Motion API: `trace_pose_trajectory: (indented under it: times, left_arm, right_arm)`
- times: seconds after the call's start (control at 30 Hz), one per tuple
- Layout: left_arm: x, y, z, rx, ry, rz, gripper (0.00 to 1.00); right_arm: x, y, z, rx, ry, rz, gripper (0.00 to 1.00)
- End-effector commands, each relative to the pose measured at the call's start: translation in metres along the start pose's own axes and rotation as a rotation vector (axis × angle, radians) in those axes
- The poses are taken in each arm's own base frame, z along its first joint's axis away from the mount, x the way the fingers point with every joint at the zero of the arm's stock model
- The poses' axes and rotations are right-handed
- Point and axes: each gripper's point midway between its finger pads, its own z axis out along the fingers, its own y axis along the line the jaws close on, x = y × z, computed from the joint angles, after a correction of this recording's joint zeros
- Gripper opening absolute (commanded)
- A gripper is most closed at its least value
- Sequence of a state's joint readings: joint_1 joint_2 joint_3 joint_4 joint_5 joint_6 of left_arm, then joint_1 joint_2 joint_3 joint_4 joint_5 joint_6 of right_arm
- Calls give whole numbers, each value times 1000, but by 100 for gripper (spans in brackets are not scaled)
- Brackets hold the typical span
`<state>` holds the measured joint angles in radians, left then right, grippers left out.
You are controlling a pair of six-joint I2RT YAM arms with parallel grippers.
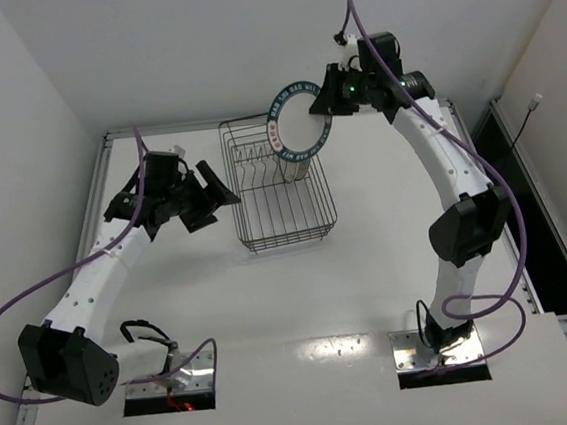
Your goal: Load the plates into the dish rack
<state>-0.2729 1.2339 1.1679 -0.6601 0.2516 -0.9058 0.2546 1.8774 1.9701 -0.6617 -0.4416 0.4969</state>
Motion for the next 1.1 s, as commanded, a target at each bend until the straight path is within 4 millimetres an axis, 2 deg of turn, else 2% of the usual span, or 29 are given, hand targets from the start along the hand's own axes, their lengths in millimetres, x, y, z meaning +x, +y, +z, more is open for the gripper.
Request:
trace_pose_trajectory:
  times: [0.0, 0.07, 0.1, 0.13, 0.17, 0.23, 0.27, 0.3, 0.33, 0.47, 0.5, 0.6, 0.67, 0.7, 0.73, 0.8, 0.87, 0.93, 0.97, 1.0, 1.03, 1.07]
  left_arm:
    - [5, 24, -14, -101, 25, 41, 71]
    - [9, 25, -15, -100, 42, 48, 71]
    - [9, 27, -16, -102, 51, 50, 71]
    - [9, 25, -19, -102, 51, 50, 71]
    - [7, 23, -21, -98, 48, 60, 71]
    - [4, 20, -23, -96, 47, 84, 71]
    - [6, 23, -20, -114, 68, 90, 71]
    - [4, 24, -20, -116, 75, 91, 71]
    - [-2, 18, -21, -106, 64, 95, 71]
    - [-3, 18, -16, -122, 101, 129, 71]
    - [-6, 15, -18, -114, 93, 143, 71]
    - [-11, 12, -14, -114, 94, 154, 71]
    - [-13, 18, -12, -158, 108, 158, 71]
    - [-15, 18, -14, -169, 103, 158, 71]
    - [-15, 24, -13, -197, 105, 155, 71]
    - [-13, 18, -13, -188, 103, 184, 71]
    - [-7, 16, -14, -182, 111, 194, 71]
    - [-2, 18, -14, -183, 122, 199, 72]
    - [0, 21, -13, -189, 129, 197, 72]
    - [0, 21, -13, -189, 129, 197, 72]
    - [0, 21, -13, -189, 129, 197, 72]
    - [0, 21, -13, -189, 129, 197, 72]
  right_arm:
    - [-12, -23, 11, 263, -25, -139, 0]
    - [-17, -30, 15, 383, -58, -194, 0]
    - [-24, -27, 14, 408, -79, -217, 0]
    - [-25, -37, 22, 473, -87, -224, 0]
    - [-26, -30, 26, 492, -94, -256, 0]
    - [-27, -36, 32, 577, -110, -281, 0]
    - [-19, -34, 40, 599, -92, -305, 0]
    - [-22, -38, 35, 660, -112, -313, 0]
    - [-18, -38, 39, 679, -108, -322, 0]
    - [-14, -28, 49, 744, -132, -381, 0]
    - [-11, -38, 56, 784, -124, -385, 0]
    - [-6, -27, 72, 791, -127, -415, 0]
    - [2, -28, 86, 807, -112, -441, 0]
    - [3, -25, 85, 818, -113, -455, 0]
    - [9, -23, 94, 820, -111, -466, 0]
    - [15, -21, 101, 816, -98, -483, 0]
    - [16, -25, 106, 826, -96, -495, 0]
    - [27, -30, 115, 816, -61, -502, 0]
    - [28, -25, 119, 780, -61, -497, 0]
    - [38, -30, 129, 764, -36, -500, 1]
    - [35, -32, 131, 753, -42, -492, 2]
    - [42, -31, 136, 724, -19, -492, 6]
